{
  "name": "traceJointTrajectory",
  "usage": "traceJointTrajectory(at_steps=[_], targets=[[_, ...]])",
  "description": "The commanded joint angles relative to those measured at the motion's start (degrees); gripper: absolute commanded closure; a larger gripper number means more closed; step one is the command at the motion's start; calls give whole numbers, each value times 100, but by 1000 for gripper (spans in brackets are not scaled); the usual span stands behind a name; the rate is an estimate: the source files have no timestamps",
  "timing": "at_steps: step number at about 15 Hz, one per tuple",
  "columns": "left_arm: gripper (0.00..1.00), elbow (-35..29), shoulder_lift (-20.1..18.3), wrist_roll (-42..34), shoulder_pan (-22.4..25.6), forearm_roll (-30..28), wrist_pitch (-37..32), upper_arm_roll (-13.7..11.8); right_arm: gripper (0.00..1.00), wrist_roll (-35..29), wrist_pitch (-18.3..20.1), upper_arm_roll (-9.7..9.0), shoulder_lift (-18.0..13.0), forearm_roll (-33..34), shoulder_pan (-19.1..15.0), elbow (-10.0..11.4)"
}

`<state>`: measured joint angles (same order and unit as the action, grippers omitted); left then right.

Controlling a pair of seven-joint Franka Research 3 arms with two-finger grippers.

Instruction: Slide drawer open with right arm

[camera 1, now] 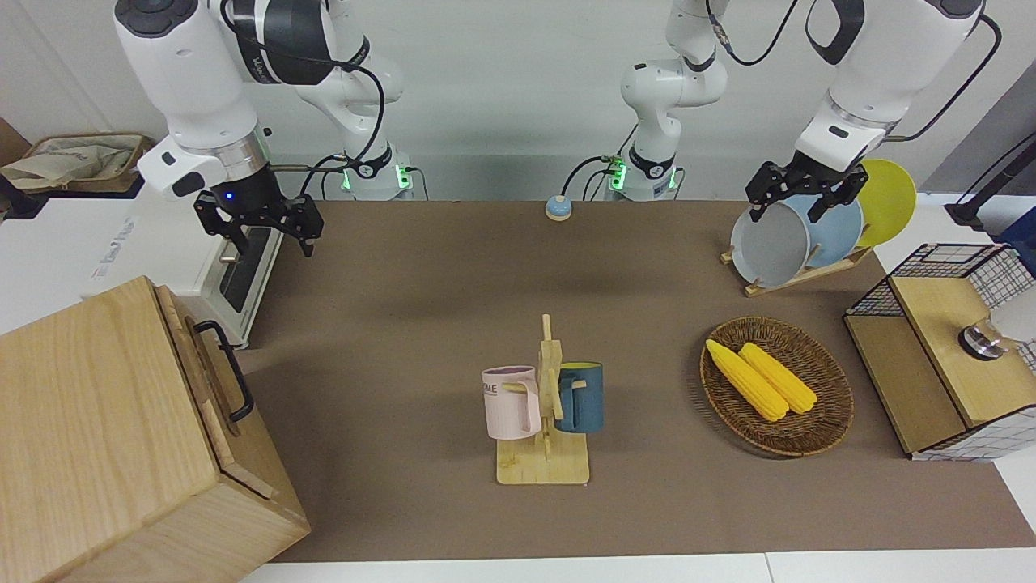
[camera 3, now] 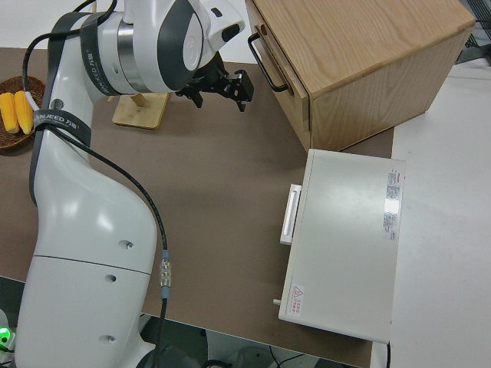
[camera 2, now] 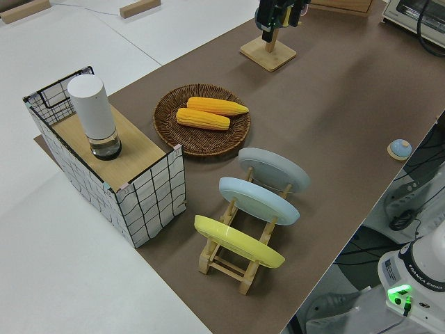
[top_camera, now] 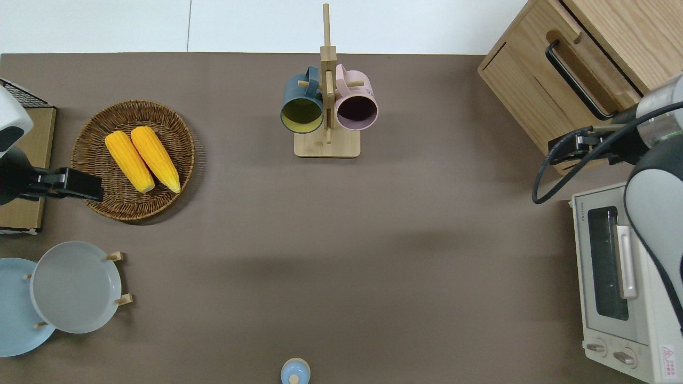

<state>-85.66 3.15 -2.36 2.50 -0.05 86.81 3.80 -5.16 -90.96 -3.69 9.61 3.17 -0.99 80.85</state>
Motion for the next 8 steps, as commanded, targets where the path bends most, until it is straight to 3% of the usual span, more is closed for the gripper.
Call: traceJointTrajectory(at_steps=[1, 5, 8], targets=[[7, 49, -25, 60, -39, 102, -103, -2, 17, 33, 43, -26, 50, 51, 3, -69], [7, 49, -25, 60, -39, 102, -103, -2, 17, 59, 43, -9, 50, 253, 11, -69], [7, 58, -25, 60, -39, 102, -103, -2, 17, 209, 17, -53, 50, 937, 134, -69]])
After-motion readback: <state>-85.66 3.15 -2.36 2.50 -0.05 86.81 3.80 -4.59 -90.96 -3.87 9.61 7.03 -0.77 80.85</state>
